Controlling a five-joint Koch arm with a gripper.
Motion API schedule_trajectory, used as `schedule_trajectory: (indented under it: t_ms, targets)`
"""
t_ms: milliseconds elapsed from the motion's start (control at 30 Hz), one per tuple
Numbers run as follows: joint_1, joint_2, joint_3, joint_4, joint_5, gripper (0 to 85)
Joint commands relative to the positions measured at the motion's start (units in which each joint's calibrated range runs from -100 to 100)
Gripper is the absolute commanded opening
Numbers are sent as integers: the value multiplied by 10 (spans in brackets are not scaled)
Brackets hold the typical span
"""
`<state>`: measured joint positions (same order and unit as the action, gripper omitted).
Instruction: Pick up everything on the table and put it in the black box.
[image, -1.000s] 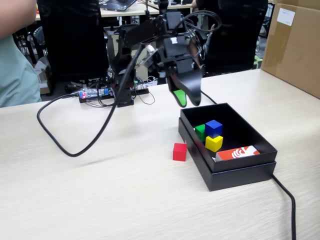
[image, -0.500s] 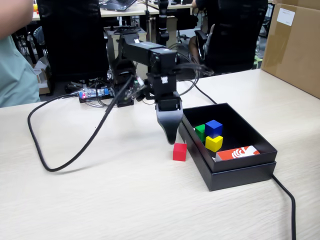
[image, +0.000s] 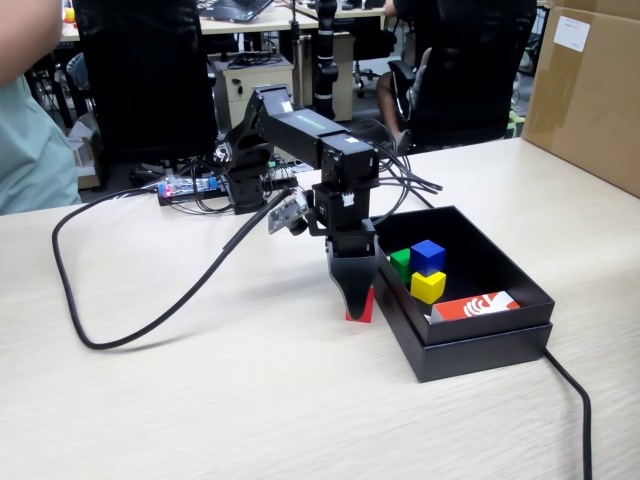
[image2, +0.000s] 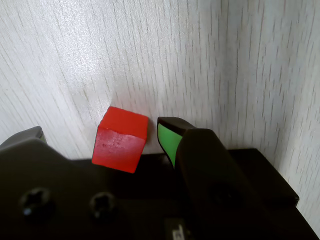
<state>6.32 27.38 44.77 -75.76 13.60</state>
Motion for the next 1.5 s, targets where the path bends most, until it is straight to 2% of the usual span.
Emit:
schedule_trajectory:
  t_ms: [0,100,233,300,333,400,433,667,867,1033,1167,1467]
  targets:
    - [5,6,51,0,3,455]
    - [5,19,54,0,3,444]
    - [5,31,60,0,11,371]
    - [5,32,60,0,19,254]
    - [5,26,60,0,22,160]
    - [4,17,61,0,25,84]
    - [4,11,60,0,25,72]
    - [-10,-86,42,-2,14,72]
    - [-16,-279,-13,-2,-20,73]
    - [4,-372,-19,-1,-49,74]
    - [39,-388,-23,-1,-50,74]
    - [79,-332,-42,0,-34,78]
